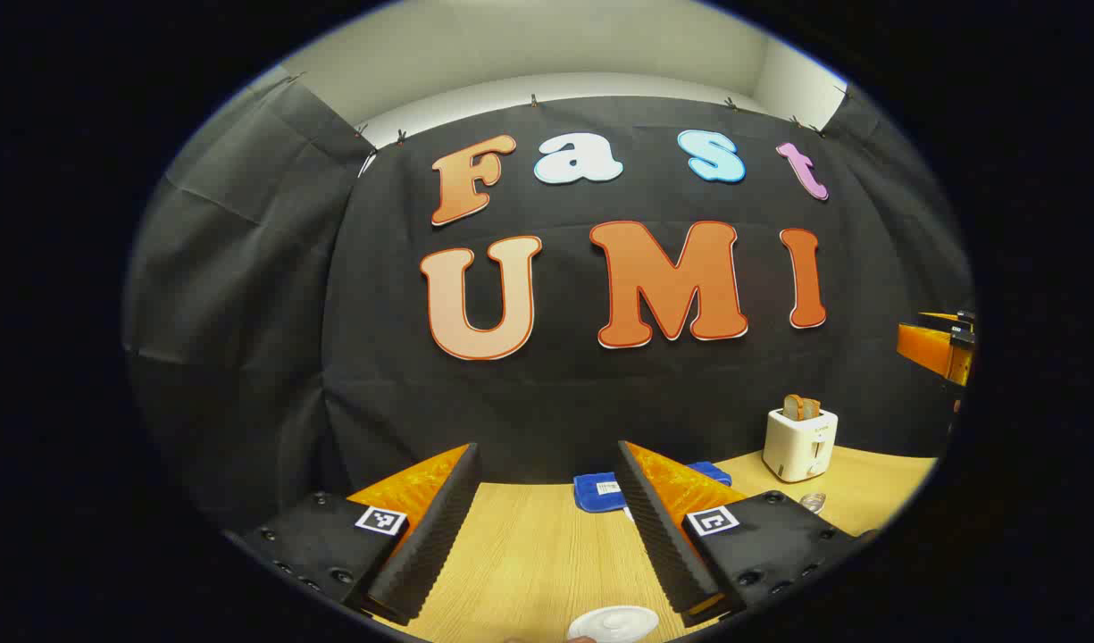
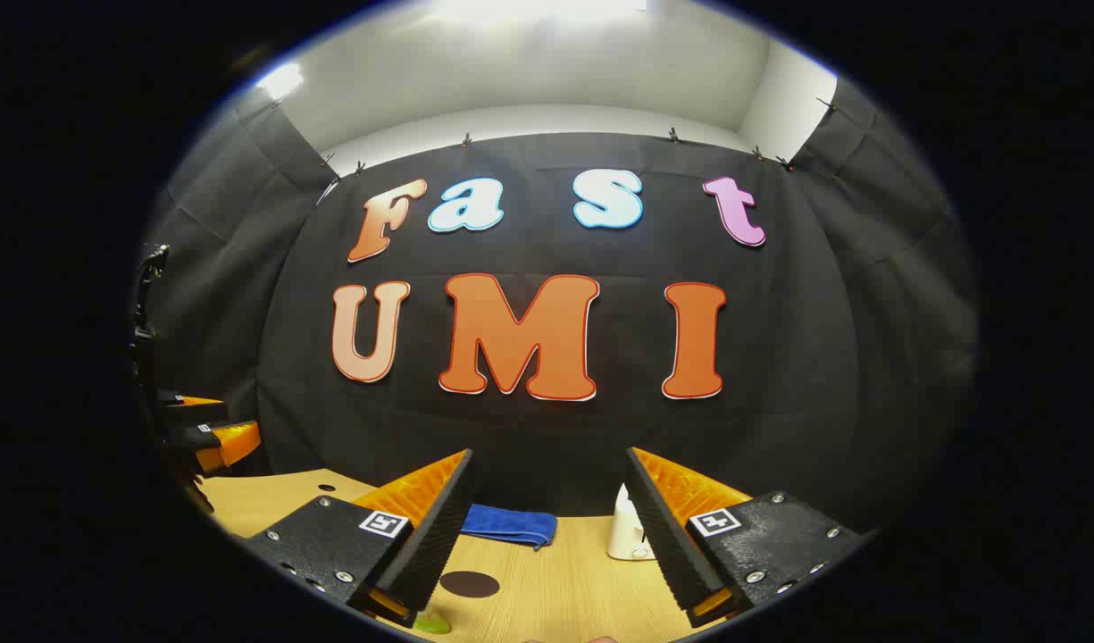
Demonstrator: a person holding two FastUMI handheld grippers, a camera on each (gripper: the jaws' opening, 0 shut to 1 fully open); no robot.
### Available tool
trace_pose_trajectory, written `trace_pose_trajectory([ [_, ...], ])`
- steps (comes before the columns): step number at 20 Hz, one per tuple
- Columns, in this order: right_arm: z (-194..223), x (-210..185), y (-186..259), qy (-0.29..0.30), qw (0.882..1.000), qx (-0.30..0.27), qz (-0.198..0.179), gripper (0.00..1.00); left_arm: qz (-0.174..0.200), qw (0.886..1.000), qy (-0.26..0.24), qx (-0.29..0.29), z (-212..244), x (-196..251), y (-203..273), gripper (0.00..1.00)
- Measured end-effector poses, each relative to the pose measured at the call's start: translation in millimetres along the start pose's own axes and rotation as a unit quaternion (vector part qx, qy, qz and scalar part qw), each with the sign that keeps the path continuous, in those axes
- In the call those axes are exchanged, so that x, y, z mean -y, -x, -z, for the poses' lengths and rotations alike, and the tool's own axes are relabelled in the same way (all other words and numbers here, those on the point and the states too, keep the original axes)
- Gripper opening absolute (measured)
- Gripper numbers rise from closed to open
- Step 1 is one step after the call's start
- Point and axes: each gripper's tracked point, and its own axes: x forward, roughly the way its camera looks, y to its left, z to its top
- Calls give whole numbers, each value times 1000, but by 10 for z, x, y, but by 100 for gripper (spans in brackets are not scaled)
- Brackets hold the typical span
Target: Open the teacup lid with one hand, grasp the water bottle and pour water into the teacup with the other hand; after pouring, place the water bottle on the coaster and then close the teacup lid.
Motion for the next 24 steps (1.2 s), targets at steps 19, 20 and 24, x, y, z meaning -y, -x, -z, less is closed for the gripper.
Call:
trace_pose_trajectory([
  [19,-145,-154,4,-1,1000,10,-27,100,-16,1000,9,10,-43,-94,61,98],
  [20,-106,-173,18,-1,1000,7,-29,99,-15,1000,11,6,-4,-90,63,98],
  [24,65,-320,72,-13,998,-7,-53,98,-6,1000,12,-7,205,-48,88,98],
])
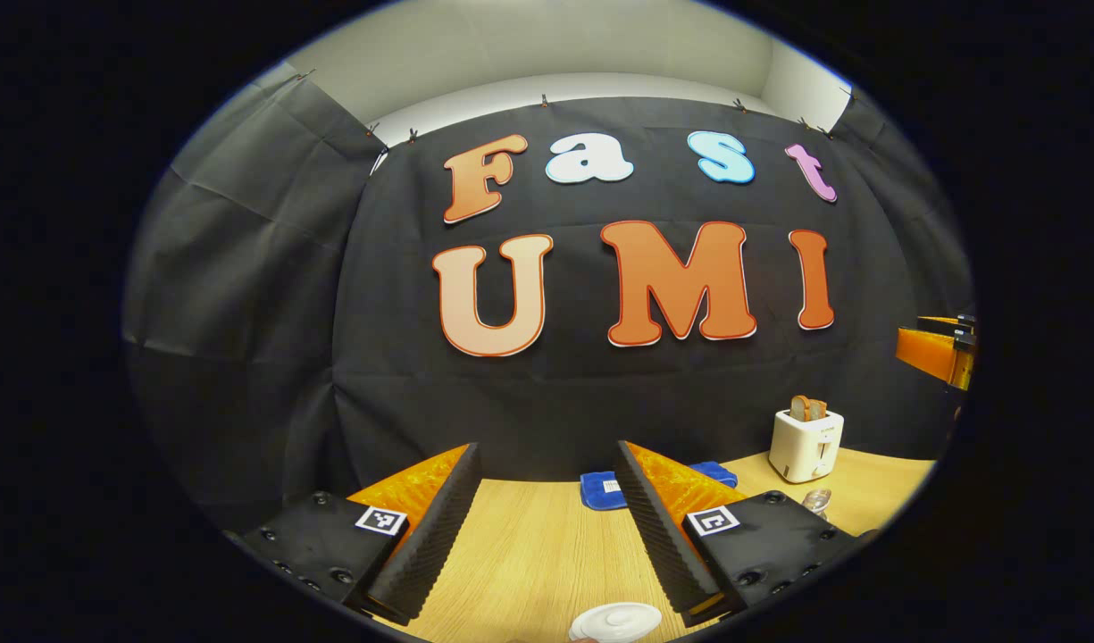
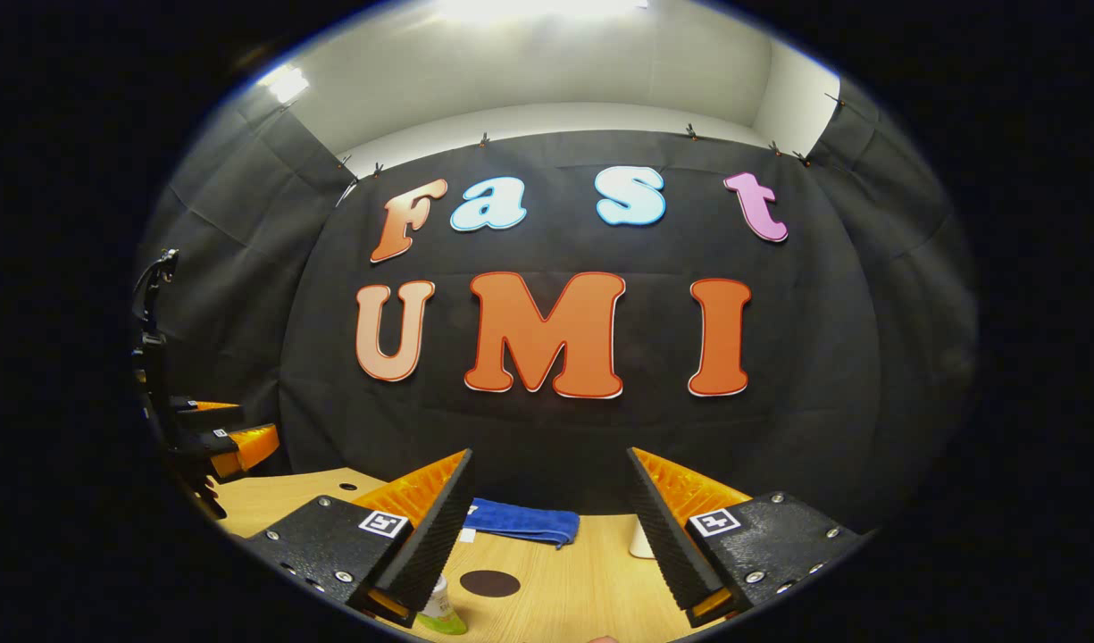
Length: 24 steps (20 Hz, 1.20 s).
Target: Open the teacup lid with one hand, grasp the water bottle and pour water into the teacup with the other hand; after pouring, place the water bottle on the coaster and then close the teacup lid.
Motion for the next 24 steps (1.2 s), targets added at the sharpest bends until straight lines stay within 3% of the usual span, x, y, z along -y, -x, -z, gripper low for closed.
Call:
trace_pose_trajectory([
  [11,564,-492,293,-27,996,-34,-80,99,40,997,-9,-69,900,235,211,98],
  [16,930,-692,431,-24,991,-71,-113,99,70,990,-23,-118,1439,367,301,99],
  [24,1383,-837,520,-43,982,-116,-144,99,99,979,-23,-177,1921,615,349,99],
])
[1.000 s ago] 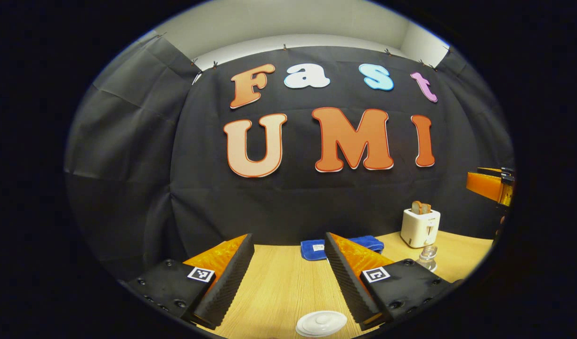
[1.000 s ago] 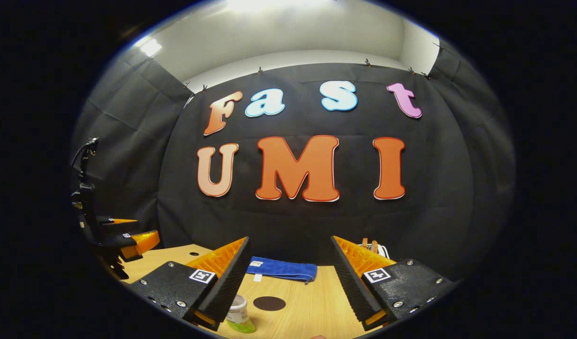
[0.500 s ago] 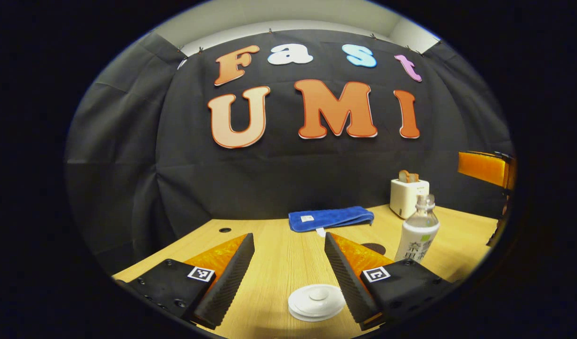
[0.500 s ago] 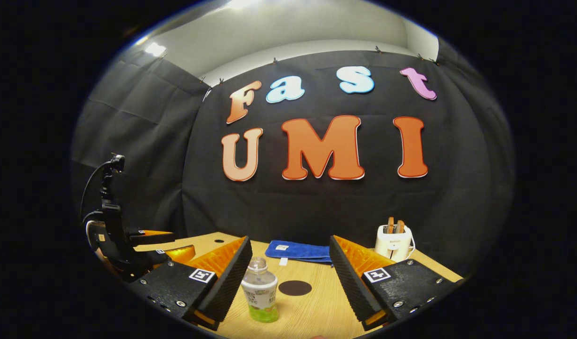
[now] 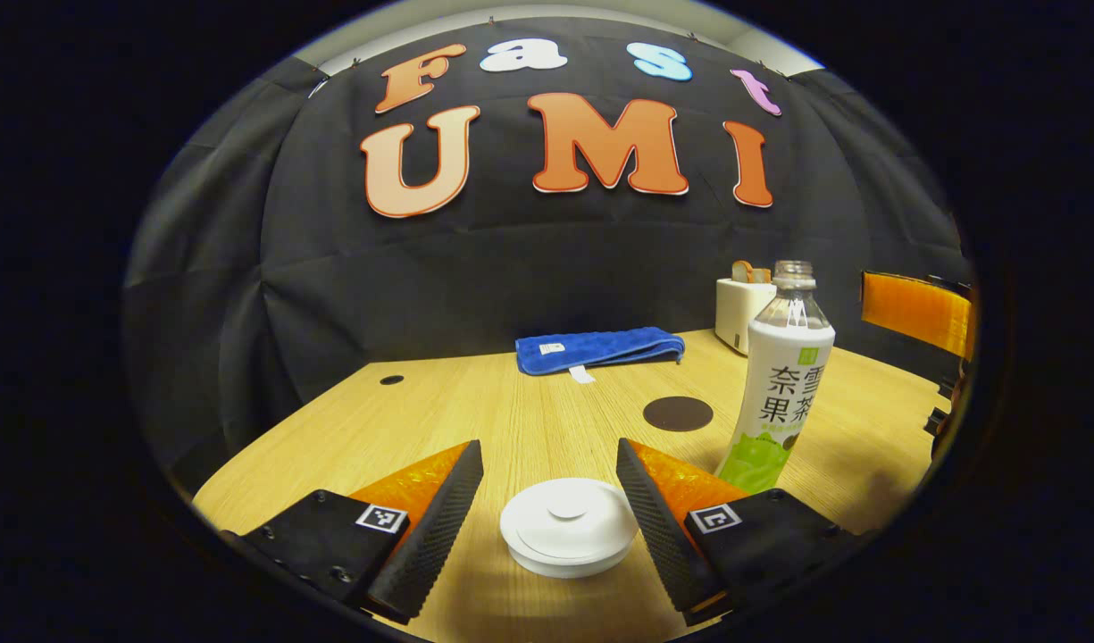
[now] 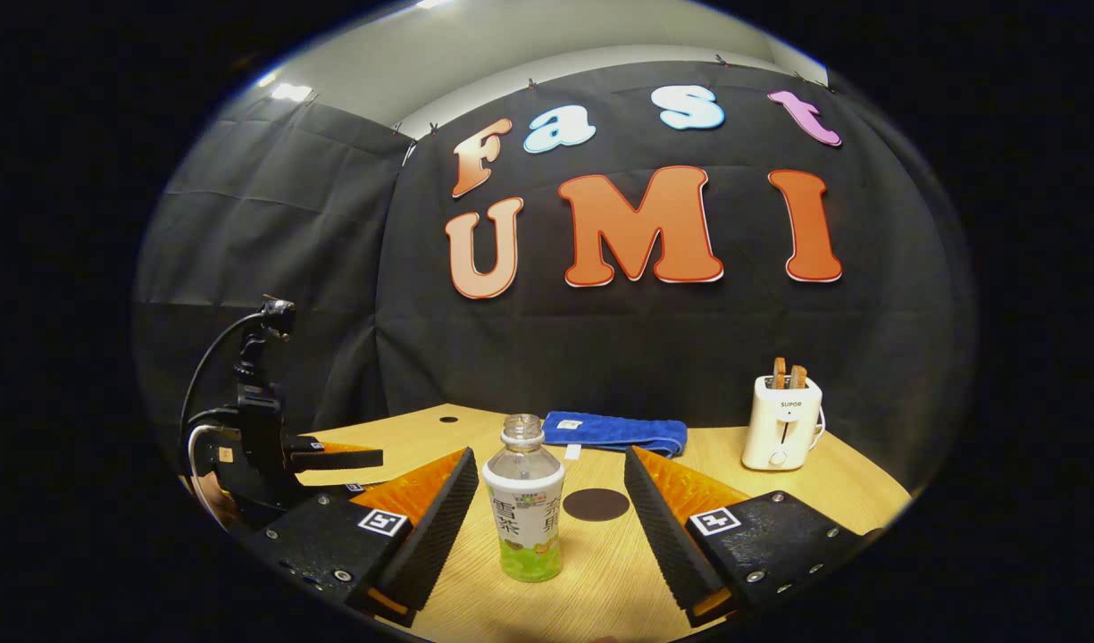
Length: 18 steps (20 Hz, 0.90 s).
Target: Open the teacup lid with one hand, grasp the water bottle and pour water into the teacup with the other hand; after pouring, place the water bottle on the coaster and then close the teacup lid.
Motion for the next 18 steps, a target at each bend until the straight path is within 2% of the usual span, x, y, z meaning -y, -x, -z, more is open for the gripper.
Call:
trace_pose_trajectory([
  [4,143,-28,-54,0,1000,-14,-10,99,3,1000,-7,-17,150,50,-95,99],
  [5,175,-40,-70,1,1000,-19,-11,99,4,1000,-3,-27,205,54,-115,92],
  [7,229,-31,-91,2,1000,-25,-11,99,9,999,5,-35,252,76,-129,67],
  [8,254,-33,-102,3,1000,-28,-12,99,10,999,3,-36,247,75,-129,65],
  [9,277,-36,-101,4,999,-31,-12,99,10,999,2,-31,230,85,-121,70],
  [10,298,-49,-99,4,999,-33,-14,99,9,999,-2,-35,241,84,-124,69],
  [11,312,-46,-108,5,999,-36,-14,99,8,1000,-1,-29,236,86,-141,66],
  [12,320,-38,-115,5,999,-37,-14,99,10,1000,-5,-29,233,109,-143,58],
  [14,365,-37,-130,7,999,-41,-14,99,0,1000,-4,-21,198,53,-138,55],
  [15,365,-47,-137,7,999,-43,-14,99,1,1000,-2,-26,208,69,-134,35],
  [18,435,-57,-164,10,998,-52,-16,99,2,1000,-3,-24,203,67,-148,36],
])
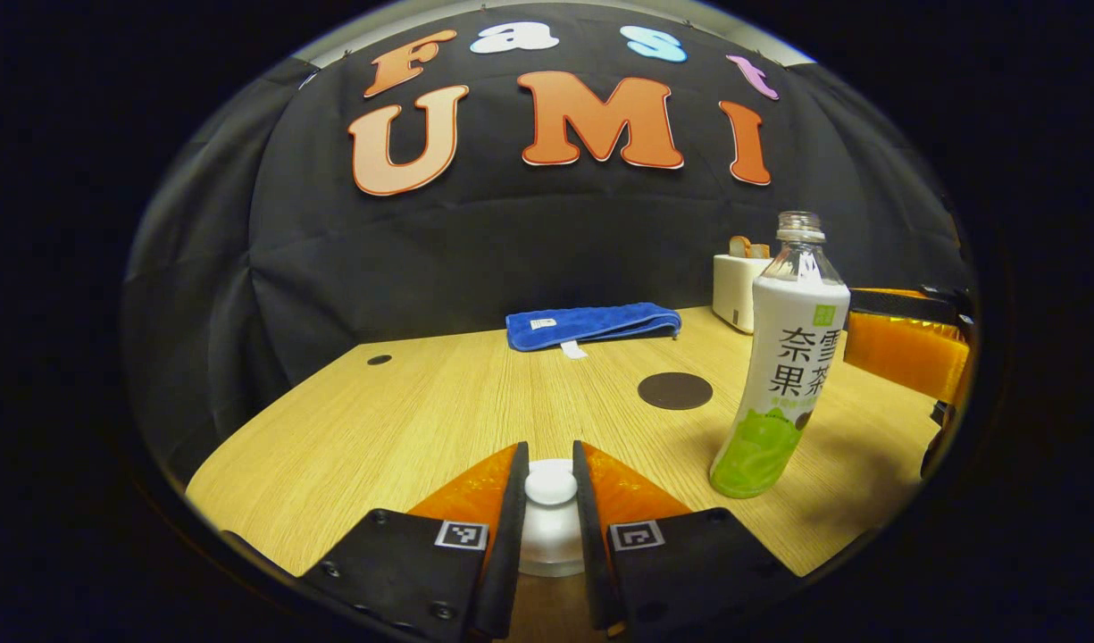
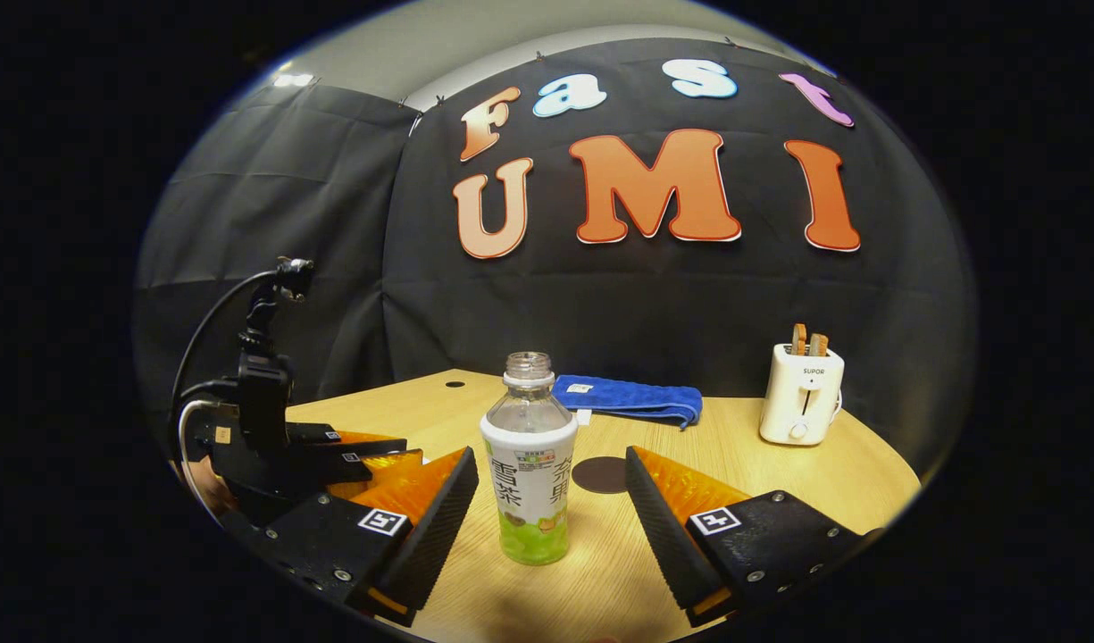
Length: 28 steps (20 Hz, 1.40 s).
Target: Open the teacup lid with one hand, grasp the water bottle and pour water into the teacup with the other hand; after pouring, place the water bottle on the coaster and then close the teacup lid.
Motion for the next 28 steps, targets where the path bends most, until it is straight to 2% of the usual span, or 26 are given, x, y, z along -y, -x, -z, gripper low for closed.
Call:
trace_pose_trajectory([
  [7,274,-104,-182,14,999,-37,-3,99,-13,1000,10,25,-142,-126,56,34],
  [12,516,-181,-342,6,997,-76,-3,98,-47,998,13,43,-271,-429,145,35],
  [14,574,-156,-397,10,996,-89,12,92,-61,997,14,45,-282,-570,175,37],
  [17,683,-230,-454,10,994,-109,15,76,-79,996,20,46,-237,-769,236,34],
  [21,683,-236,-485,14,993,-117,23,66,-94,994,27,43,-135,-974,308,35],
  [25,513,-158,-494,99,988,-108,52,63,-108,993,33,44,-75,-1170,370,35],
  [28,361,-93,-524,188,975,-98,70,63,-117,992,40,39,5,-1332,392,35],
])
